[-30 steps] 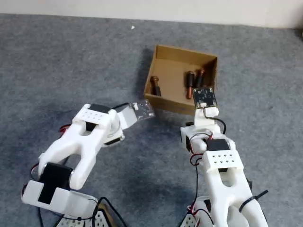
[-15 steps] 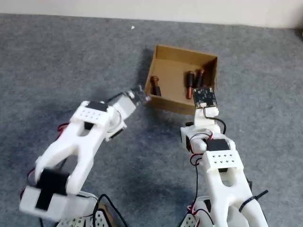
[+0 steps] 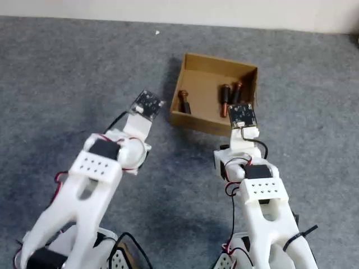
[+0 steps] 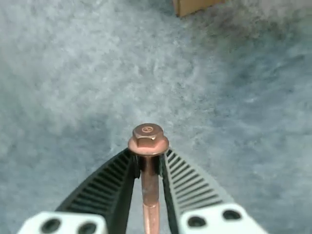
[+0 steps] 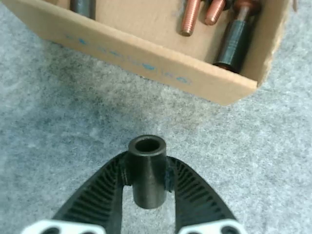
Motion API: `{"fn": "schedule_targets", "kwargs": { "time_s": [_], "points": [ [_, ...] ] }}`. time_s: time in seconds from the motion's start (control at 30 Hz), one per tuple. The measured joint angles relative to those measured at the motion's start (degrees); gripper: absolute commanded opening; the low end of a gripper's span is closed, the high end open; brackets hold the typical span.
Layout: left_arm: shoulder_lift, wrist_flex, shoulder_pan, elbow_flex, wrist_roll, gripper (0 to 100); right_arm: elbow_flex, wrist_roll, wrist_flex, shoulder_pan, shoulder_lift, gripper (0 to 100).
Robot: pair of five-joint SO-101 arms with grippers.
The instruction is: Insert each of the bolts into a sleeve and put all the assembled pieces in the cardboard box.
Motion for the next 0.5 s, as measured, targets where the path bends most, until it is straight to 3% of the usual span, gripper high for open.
{"fn": "schedule_targets", "kwargs": {
  "time_s": [0.2, 0.5],
  "points": [
    [-10.55, -2.11, -0.09, 6.68, 4.48, 1, 0.0, 0.0, 0.0, 0.0, 0.0, 0.5],
    [-27.16, -26.2, 0.0, 29.8, 4.75, 1, 0.35, 0.0, 0.0, 1.41, -1.93, 0.5]
  ]
}}
